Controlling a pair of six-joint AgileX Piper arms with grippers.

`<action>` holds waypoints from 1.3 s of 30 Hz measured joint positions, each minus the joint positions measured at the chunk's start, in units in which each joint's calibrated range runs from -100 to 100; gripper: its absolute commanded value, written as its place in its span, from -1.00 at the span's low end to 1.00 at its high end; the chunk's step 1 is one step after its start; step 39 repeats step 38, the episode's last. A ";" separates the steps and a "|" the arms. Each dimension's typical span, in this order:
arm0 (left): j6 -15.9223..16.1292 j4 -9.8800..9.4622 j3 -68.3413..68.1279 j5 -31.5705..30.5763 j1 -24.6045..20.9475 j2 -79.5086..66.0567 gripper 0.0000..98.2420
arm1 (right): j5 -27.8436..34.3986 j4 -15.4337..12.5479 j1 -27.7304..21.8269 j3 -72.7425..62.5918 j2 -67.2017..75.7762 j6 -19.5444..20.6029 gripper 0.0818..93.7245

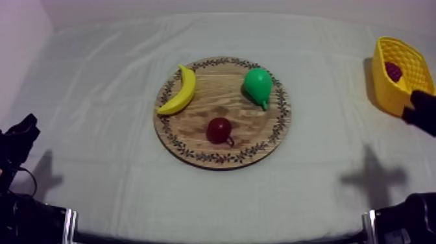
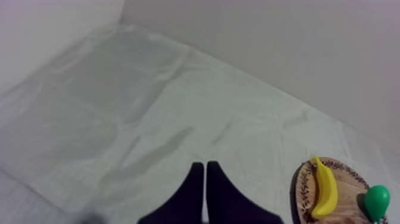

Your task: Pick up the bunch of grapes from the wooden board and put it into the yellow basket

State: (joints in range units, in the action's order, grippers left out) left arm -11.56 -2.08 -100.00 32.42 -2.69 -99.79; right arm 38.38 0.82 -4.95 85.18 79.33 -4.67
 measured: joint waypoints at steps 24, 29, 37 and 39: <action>-0.03 0.00 0.00 0.00 0.00 0.00 -1.00 | 0.24 -1.65 4.16 14.62 16.32 -3.76 -0.99; -0.03 0.00 0.00 0.00 0.00 0.00 -1.00 | 0.24 -1.65 4.03 14.62 16.32 -8.01 -0.99; -0.03 0.00 0.00 0.00 0.00 0.00 -1.00 | 0.15 -1.69 4.03 14.62 16.32 -8.53 -0.99; -0.03 0.00 0.00 0.00 0.00 0.00 -1.00 | 0.15 -1.69 4.03 14.62 16.32 -8.53 -0.99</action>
